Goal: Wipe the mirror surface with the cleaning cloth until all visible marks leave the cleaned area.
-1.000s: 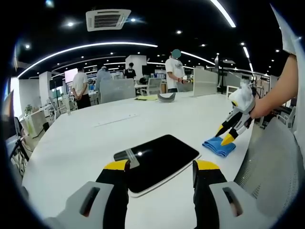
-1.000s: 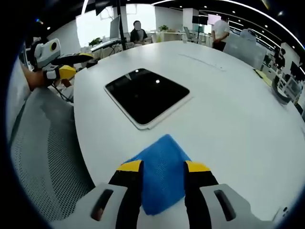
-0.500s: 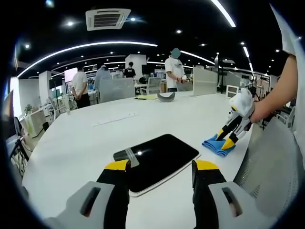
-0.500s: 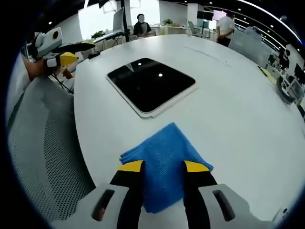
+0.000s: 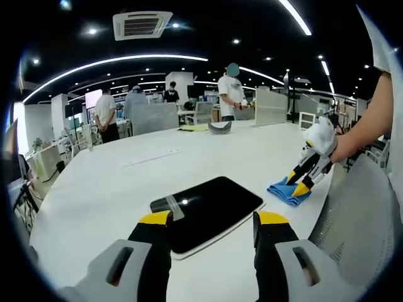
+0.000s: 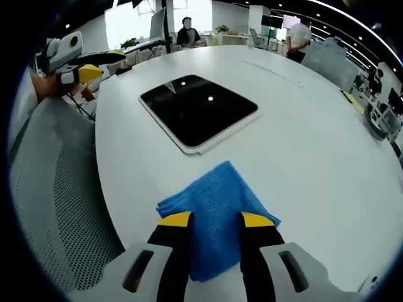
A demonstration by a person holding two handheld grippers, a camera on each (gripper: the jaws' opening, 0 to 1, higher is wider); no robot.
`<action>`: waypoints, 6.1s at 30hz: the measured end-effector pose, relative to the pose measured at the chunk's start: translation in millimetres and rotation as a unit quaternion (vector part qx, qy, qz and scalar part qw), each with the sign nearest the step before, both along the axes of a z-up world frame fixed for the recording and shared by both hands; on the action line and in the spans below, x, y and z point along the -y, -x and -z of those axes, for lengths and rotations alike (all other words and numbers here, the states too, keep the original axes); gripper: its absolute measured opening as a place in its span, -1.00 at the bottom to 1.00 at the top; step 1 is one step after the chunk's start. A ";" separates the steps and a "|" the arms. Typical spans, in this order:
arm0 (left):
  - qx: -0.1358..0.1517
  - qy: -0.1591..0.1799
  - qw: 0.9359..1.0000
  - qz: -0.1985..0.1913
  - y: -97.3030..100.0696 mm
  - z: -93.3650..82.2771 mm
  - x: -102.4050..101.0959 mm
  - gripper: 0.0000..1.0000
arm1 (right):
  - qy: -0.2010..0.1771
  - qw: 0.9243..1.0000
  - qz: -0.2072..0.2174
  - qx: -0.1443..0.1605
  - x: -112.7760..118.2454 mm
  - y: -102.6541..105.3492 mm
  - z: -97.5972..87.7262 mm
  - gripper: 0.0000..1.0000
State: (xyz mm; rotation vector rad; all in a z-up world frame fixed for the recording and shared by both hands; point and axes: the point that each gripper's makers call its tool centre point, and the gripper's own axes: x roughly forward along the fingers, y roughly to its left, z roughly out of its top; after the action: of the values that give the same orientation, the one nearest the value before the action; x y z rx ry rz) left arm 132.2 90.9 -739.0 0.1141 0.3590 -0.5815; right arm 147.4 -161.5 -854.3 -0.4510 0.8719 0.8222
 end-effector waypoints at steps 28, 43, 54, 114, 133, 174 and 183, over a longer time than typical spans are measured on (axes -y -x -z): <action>0.001 0.000 1.000 0.000 0.0 -0.2 -0.3 -0.01 | 0.014 1.000 -0.002 0.011 -1.2 -1.5 -0.1 -0.85; 0.004 0.001 1.000 0.002 0.3 -1.4 0.5 -0.01 | 0.005 0.999 0.014 0.033 2.9 3.0 -29.5 -0.89; 0.011 0.005 1.000 0.003 0.6 -4.3 1.0 -0.02 | -0.043 0.996 0.061 0.047 0.0 5.1 -76.4 -0.88; 0.017 0.016 1.000 -0.003 0.0 -8.8 -1.5 -0.07 | -0.131 0.983 -0.089 0.088 -229.1 -91.3 -162.6 -0.89; 0.011 0.018 1.000 -0.003 -0.2 -5.6 -0.8 -0.07 | -0.124 0.983 -0.111 0.081 -259.8 -131.3 -144.7 -0.89; 0.005 0.014 1.000 -0.004 -0.3 -2.8 -1.0 -0.13 | -0.115 0.984 -0.122 0.067 -286.5 -159.8 -118.6 -0.89; 0.003 0.016 1.000 -0.004 -0.5 -2.3 -1.2 -0.13 | -0.107 0.985 -0.124 0.059 -289.2 -165.7 -106.0 -0.89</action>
State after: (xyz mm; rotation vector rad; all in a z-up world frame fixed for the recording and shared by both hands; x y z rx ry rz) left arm 132.7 92.1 -736.7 0.0847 0.3436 -0.5781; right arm 313.1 127.7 -748.3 -0.4177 0.6167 1.0949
